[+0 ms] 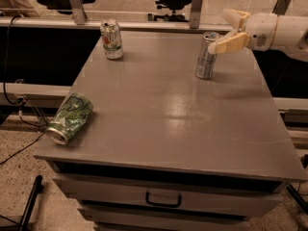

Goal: Knock redbull can over

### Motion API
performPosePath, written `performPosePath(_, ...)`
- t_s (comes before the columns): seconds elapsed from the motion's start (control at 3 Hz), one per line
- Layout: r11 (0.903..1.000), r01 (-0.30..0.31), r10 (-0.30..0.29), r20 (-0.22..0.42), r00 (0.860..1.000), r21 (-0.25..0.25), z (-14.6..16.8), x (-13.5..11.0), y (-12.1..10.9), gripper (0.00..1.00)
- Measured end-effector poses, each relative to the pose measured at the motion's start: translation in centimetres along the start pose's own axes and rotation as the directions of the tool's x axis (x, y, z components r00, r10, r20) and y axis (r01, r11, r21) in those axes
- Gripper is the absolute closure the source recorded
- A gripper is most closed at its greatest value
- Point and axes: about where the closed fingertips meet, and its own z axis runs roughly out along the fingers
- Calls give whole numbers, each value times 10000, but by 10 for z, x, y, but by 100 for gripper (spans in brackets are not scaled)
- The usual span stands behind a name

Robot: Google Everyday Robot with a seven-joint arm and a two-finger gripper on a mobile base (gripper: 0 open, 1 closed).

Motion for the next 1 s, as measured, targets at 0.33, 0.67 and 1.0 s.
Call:
performPosePath(0.33,9997,-230,230,-163,9996,6,-11,20,9,0)
performPosePath(0.67,9997,-224,222,-306,9993,-51,-4,27,14,18)
performPosePath(1.0,9994,-116,105,-335,9994,-338,20,23,20,50)
